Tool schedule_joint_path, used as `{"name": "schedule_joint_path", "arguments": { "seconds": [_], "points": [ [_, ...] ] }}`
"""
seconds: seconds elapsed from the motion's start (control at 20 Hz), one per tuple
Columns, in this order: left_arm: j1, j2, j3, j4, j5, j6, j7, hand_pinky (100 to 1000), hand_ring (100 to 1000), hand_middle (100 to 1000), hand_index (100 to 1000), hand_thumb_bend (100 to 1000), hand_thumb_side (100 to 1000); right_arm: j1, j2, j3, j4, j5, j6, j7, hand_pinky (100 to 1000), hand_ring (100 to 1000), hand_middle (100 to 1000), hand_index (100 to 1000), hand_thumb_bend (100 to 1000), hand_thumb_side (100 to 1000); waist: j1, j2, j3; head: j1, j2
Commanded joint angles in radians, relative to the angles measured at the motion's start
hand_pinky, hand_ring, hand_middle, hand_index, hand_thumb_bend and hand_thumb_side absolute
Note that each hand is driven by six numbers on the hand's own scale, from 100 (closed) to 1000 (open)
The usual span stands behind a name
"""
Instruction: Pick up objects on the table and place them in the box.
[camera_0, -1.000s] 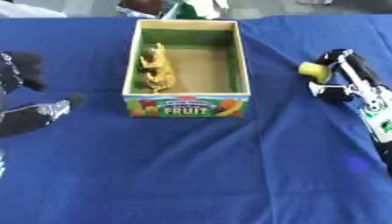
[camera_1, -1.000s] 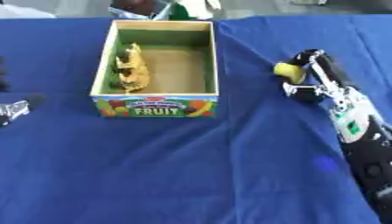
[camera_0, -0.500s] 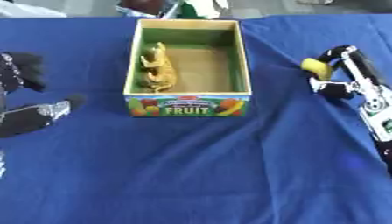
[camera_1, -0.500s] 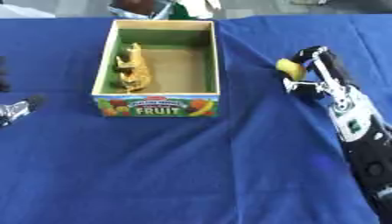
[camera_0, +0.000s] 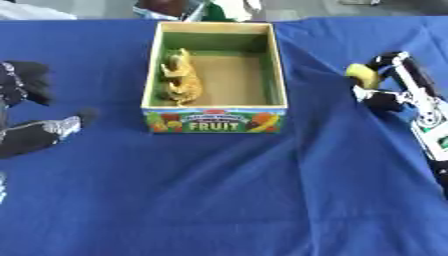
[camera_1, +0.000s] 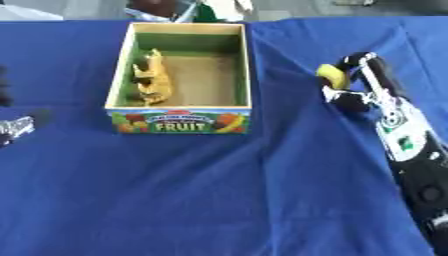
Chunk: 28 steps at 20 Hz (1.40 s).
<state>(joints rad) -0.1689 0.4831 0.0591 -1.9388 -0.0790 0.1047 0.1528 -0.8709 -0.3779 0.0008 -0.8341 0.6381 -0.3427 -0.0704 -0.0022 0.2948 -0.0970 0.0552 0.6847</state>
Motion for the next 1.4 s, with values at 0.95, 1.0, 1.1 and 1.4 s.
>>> {"name": "schedule_joint_path", "arguments": {
  "seconds": [0.95, 1.0, 1.1, 1.4],
  "points": [
    [0.001, 0.012, 0.015, -0.008, 0.003, -0.004, -0.008, 505, 479, 499, 655, 810, 114, -0.044, -0.043, 0.007, -0.125, -0.113, 0.004, 0.039, 533, 664, 440, 395, 100, 226, -0.004, -0.025, 0.003, 0.004, -0.005],
    [0.001, 0.012, 0.015, -0.008, 0.003, -0.004, -0.008, 505, 479, 499, 655, 810, 114, -0.047, -0.043, 0.008, -0.13, -0.118, 0.004, 0.042, 533, 664, 440, 395, 100, 226, -0.004, -0.026, 0.003, 0.004, -0.005],
    [0.002, 0.013, 0.015, -0.008, 0.004, -0.004, -0.008, 506, 479, 499, 655, 812, 114, -0.057, -0.043, 0.01, -0.14, -0.127, 0.002, 0.045, 533, 662, 439, 392, 100, 227, -0.006, -0.027, 0.004, 0.004, -0.004],
    [0.005, 0.013, 0.014, -0.009, 0.004, -0.005, -0.01, 506, 478, 499, 654, 811, 113, -0.088, -0.039, 0.017, -0.158, -0.146, -0.003, 0.054, 533, 660, 438, 390, 100, 227, -0.009, -0.031, 0.007, 0.003, -0.001]
  ]
}}
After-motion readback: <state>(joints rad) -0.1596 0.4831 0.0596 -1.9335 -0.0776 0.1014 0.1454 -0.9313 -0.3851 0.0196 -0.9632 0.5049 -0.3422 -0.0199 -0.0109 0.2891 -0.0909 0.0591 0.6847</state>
